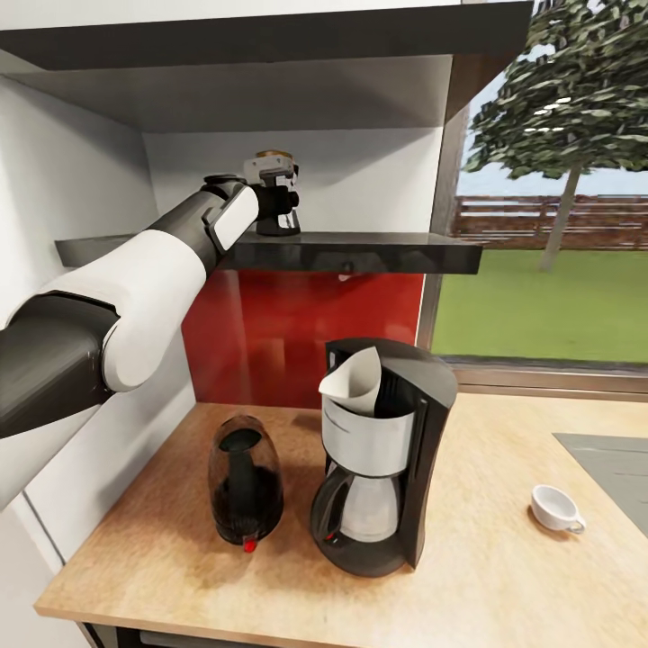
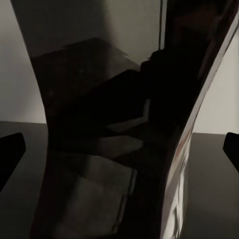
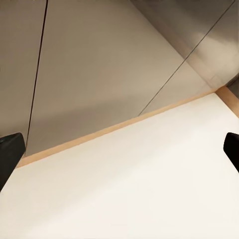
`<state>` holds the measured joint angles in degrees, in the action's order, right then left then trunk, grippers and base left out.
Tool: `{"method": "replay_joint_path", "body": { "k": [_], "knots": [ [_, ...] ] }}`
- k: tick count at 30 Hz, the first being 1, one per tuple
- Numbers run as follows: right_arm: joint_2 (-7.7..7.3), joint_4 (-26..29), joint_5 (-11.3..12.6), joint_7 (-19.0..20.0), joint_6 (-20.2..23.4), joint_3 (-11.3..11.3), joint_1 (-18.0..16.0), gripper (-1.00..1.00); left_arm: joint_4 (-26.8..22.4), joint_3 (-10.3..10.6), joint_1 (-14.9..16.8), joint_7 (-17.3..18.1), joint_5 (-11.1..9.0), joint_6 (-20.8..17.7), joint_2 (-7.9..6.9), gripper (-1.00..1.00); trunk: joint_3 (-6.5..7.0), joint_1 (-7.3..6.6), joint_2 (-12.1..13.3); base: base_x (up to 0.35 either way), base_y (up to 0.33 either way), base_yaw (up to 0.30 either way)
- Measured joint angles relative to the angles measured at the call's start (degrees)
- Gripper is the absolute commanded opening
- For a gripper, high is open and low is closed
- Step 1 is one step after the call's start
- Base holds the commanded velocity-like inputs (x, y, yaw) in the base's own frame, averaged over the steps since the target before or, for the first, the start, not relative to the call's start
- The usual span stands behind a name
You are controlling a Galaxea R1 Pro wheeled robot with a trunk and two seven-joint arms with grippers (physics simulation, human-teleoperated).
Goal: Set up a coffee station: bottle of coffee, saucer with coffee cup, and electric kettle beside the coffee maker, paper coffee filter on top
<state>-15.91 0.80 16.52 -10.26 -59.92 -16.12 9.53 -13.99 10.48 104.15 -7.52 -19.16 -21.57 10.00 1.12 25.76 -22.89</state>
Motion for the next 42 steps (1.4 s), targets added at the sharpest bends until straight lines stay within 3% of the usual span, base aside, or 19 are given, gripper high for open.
{"method": "replay_joint_path", "body": {
  "k": [11,12,42],
  "knots": [
    [0.00,0.0,0.0,0.0,0.0,0.0,0.0,1.00,0.0,0.0,0.0,-0.1,0.0,0.0,0.00,1.00,0.00,0.00,0.0,0.005,0.000,0.000],
    [0.00,0.0,0.0,0.0,0.0,0.0,0.0,1.00,0.1,0.0,0.0,-0.1,0.0,-0.1,0.00,-1.00,0.00,0.00,0.0,0.000,0.000,0.000],
    [0.00,0.0,0.0,0.0,0.0,0.0,0.0,1.00,-1.6,0.8,0.0,-0.1,0.1,-0.7,0.00,-1.00,0.00,0.00,0.0,0.000,0.000,0.000]
  ]
}}
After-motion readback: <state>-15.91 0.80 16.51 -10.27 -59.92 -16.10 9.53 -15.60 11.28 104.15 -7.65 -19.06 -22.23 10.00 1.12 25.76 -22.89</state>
